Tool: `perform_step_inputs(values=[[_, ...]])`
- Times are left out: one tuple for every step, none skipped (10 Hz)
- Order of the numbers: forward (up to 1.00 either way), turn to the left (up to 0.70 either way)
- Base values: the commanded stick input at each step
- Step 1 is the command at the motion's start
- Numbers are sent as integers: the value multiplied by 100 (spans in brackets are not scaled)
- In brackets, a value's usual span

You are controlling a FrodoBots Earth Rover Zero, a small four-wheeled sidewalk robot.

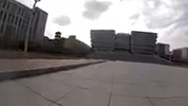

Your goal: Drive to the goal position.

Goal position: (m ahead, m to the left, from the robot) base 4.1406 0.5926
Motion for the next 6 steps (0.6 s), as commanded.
perform_step_inputs(values=[[100, 42], [100, 42], [100, 19], [100, 4], [100, 2], [100, 10]])
